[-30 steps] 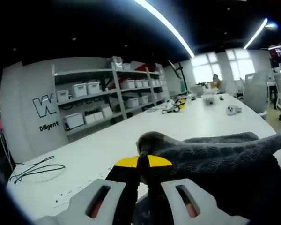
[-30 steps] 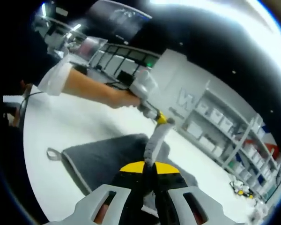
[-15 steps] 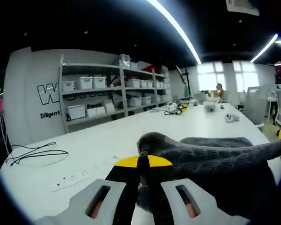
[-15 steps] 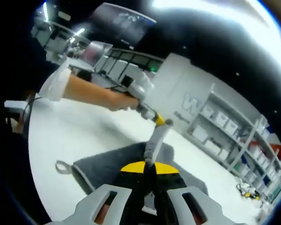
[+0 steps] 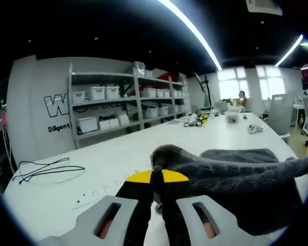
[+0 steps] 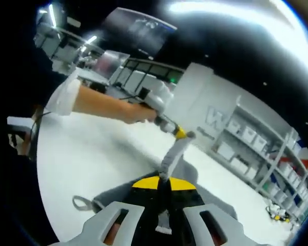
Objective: Open the folded towel by lifting each exposed corner and separating the folded layers until the towel lies flat within the target outline without major curled edges
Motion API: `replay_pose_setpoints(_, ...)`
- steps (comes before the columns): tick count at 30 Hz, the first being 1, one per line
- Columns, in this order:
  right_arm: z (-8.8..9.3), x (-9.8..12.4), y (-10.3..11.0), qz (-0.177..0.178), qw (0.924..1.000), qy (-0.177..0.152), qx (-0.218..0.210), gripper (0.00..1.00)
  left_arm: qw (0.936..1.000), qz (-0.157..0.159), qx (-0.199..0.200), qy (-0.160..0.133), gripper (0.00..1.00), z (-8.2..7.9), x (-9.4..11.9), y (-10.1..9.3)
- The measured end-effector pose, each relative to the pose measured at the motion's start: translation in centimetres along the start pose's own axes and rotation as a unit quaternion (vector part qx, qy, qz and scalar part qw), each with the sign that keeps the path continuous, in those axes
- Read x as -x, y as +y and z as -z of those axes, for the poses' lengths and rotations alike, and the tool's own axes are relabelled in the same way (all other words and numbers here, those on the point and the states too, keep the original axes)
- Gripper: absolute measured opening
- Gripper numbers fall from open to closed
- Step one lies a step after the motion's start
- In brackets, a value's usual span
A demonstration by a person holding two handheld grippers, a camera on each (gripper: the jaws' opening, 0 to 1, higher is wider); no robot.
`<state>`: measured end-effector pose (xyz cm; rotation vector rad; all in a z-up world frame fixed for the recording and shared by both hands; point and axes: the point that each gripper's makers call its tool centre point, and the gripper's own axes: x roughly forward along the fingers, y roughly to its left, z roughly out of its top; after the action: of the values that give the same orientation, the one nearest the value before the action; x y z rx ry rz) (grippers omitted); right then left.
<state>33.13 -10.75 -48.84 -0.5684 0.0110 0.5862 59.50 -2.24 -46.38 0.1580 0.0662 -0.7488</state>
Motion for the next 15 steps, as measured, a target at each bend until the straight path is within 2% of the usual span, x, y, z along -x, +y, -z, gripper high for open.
replay_pose_setpoints(3,-1.0,-0.8,1.2,-0.018,0.9998,-0.003,0.002,0.00,1.0000,-0.002,0.000,-0.001,0.04,-0.3,0.4,0.8)
replay_pose_setpoints(10,-2.1,-2.0,2.2,-0.030,0.9995,-0.008,-0.004,0.00,0.9999,-0.010,0.006,-0.002,0.04,-0.5,1.5,2.3)
replay_pose_setpoints(15,-2.6,-2.6,2.8,-0.038,0.9991,-0.018,-0.011,0.00,0.9995,-0.005,0.033,0.001,0.04,-0.4,2.1,3.3)
